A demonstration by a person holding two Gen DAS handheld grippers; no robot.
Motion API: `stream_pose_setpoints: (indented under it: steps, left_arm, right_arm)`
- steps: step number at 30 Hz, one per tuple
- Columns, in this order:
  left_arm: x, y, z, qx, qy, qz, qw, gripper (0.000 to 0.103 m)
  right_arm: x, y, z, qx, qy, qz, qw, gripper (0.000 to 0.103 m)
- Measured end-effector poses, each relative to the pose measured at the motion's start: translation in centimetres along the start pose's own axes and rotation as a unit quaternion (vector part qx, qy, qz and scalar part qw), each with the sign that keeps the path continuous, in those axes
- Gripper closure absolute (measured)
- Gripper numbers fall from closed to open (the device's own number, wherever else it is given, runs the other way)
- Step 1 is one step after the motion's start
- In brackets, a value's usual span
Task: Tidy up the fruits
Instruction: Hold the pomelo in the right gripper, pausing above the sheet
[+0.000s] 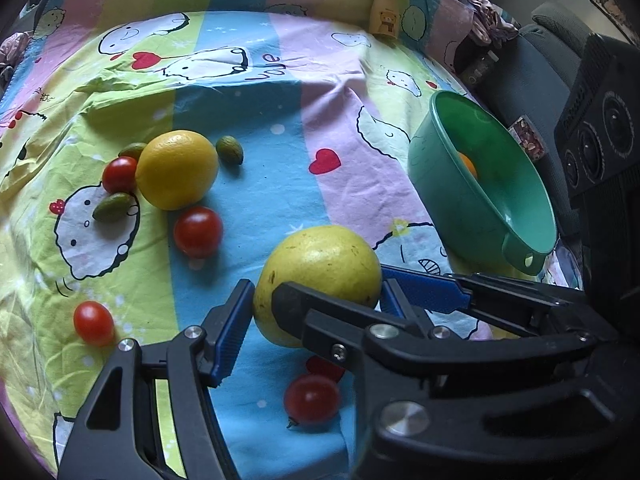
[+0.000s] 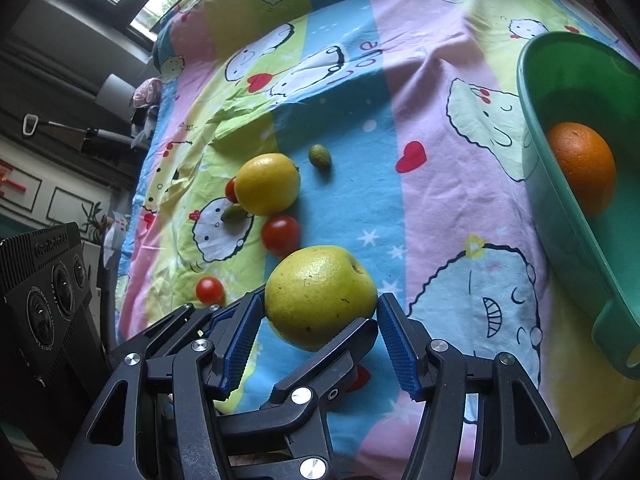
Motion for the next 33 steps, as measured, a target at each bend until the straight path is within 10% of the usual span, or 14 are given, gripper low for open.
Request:
stream_pose_setpoints:
  steps: [33]
  left_arm:
    - [-2.6,0.2,0.9,0.016,-0.019,0.03,0.9993,0.041]
  right_arm:
    - [-2.7,1.0,-1.6,-0.03,0.001,0.041,0.999,0.04]
Point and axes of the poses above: each gripper's, at about its wrist camera, not at the fingertips, and x roughly against the way its jaws point, z to its left, y to its top, the point moved 4 cm from there along -x, roughly the way its jaws point, and after that the axes turned 7 degrees about -x, right-handed, at the moved point
